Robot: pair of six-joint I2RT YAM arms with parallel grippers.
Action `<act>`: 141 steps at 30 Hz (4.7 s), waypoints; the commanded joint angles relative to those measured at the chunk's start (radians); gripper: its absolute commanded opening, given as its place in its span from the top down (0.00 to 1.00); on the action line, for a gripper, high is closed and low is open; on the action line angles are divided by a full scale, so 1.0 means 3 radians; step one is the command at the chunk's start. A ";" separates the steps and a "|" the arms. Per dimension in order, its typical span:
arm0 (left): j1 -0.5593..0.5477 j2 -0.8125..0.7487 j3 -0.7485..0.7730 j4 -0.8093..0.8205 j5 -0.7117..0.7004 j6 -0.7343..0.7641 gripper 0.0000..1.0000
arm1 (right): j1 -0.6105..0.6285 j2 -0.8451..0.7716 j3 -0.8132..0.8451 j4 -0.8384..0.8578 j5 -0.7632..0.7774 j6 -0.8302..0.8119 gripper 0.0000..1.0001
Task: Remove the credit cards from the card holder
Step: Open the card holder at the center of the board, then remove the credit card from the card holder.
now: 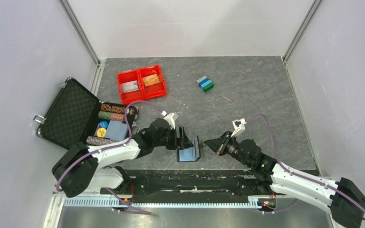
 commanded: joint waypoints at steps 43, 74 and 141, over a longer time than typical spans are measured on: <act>-0.0039 0.0109 0.0123 0.0235 0.0142 -0.0023 0.98 | -0.0010 -0.0239 0.0823 -0.1848 0.0855 -0.0638 0.29; -0.0274 0.0077 0.0414 -0.0427 -0.0430 -0.0527 0.98 | 0.0551 0.1494 0.1149 -0.0815 0.0500 -0.0139 0.12; -0.0271 0.0264 0.0296 -0.0595 -0.0501 -0.0183 0.84 | 0.0078 0.1439 0.0643 0.0171 -0.0579 -0.0751 0.61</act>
